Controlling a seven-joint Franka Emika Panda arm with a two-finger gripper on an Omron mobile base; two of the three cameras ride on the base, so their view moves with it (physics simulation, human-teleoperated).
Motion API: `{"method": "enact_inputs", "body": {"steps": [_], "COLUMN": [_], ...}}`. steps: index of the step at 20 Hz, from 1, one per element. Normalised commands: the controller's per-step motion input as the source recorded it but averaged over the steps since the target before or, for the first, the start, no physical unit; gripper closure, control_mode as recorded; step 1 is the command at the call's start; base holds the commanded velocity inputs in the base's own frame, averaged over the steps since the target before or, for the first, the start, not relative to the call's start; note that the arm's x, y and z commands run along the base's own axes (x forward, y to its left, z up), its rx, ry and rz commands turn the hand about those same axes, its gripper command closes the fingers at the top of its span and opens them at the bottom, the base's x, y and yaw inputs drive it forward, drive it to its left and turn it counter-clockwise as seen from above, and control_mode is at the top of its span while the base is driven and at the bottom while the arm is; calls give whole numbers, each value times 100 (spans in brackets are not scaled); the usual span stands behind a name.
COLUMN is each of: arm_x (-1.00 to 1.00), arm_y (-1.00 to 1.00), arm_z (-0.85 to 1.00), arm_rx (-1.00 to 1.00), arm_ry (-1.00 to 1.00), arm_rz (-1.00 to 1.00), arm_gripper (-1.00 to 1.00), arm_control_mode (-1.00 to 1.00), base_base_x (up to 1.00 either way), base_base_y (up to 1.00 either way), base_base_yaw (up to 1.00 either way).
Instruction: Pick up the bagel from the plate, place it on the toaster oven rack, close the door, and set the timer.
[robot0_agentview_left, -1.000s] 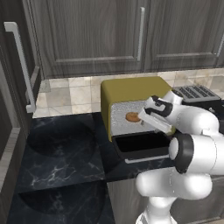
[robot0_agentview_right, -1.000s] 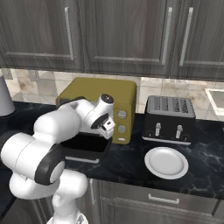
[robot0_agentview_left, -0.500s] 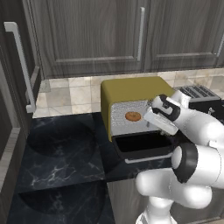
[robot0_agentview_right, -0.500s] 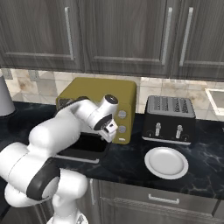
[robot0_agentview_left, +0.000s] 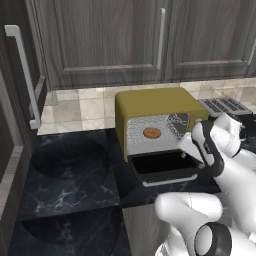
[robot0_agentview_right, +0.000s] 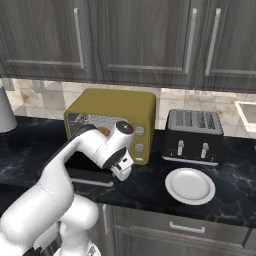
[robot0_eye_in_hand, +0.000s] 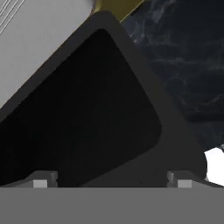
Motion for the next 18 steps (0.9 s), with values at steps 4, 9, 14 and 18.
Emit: {"method": "enact_inputs", "body": {"steps": [4, 9, 14, 18], "arm_x": [-48, -12, 0, 0], "arm_y": [0, -2, -19, -26], "arm_z": [0, 0, -1, -5], "arm_rx": [0, 1, 3, 3], "arm_ry": [0, 0, -3, -3], "arm_rz": [-5, 0, 0, 0], "arm_gripper": [-100, -100, -100, -100], "arm_control_mode": [-100, -100, -100, -100], "base_base_x": [0, 0, 0, 0], "base_base_y": [0, 0, 0, 0], "base_base_yaw": [0, 0, 0, 0]}}
